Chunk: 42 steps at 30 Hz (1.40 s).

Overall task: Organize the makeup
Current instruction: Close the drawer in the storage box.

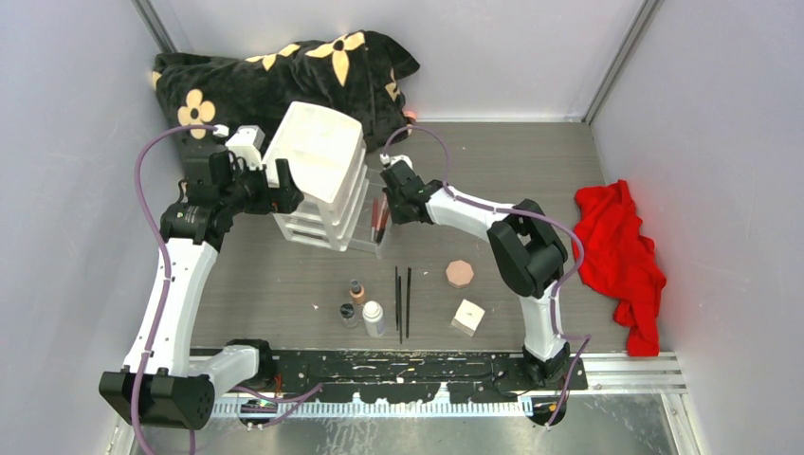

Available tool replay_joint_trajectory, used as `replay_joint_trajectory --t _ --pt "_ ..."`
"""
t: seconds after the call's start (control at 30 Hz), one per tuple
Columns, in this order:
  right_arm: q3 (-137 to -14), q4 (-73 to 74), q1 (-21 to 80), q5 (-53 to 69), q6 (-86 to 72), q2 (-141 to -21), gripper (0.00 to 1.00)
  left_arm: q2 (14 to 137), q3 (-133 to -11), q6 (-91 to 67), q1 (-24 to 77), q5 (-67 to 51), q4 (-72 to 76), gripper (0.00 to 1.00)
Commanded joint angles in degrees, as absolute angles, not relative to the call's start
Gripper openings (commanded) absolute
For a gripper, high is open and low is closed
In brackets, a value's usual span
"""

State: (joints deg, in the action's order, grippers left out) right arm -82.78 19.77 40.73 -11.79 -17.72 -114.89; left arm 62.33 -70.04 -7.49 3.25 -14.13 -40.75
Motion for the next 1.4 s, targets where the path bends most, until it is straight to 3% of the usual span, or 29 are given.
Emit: replay_joint_trajectory --t 0.0,0.33,0.8,1.13,1.2,1.27,1.37 --pt "-89.14 14.79 40.76 -6.45 -15.48 -115.43 0.01 60.97 -71.03 -8.37 2.97 -15.47 -39.34 1.00" --pt "-95.45 6.60 40.64 4.26 -16.31 -121.31 0.01 61.00 -70.85 -8.22 2.93 -15.54 -39.37 1.00" --pt "-90.00 -6.96 40.42 12.71 -16.61 -120.74 0.01 61.08 -70.43 -8.26 2.91 -14.94 -39.47 1.00" --pt "-82.35 -0.53 40.12 2.08 -12.81 -111.30 0.02 60.85 -70.91 -8.17 2.91 -14.25 -40.08 1.00" --pt "-76.92 -2.47 40.12 -0.15 -11.06 -106.68 0.12 60.72 -70.73 -8.17 2.92 -14.11 -39.91 1.00" --pt "-71.21 -6.58 39.60 0.29 -10.61 -102.04 0.38 60.73 -70.60 -8.19 2.91 -14.08 -39.82 1.00" --pt "-67.66 -10.11 36.65 8.68 -13.11 -98.40 0.44 61.03 -70.59 -8.16 2.90 -14.06 -39.73 1.00"
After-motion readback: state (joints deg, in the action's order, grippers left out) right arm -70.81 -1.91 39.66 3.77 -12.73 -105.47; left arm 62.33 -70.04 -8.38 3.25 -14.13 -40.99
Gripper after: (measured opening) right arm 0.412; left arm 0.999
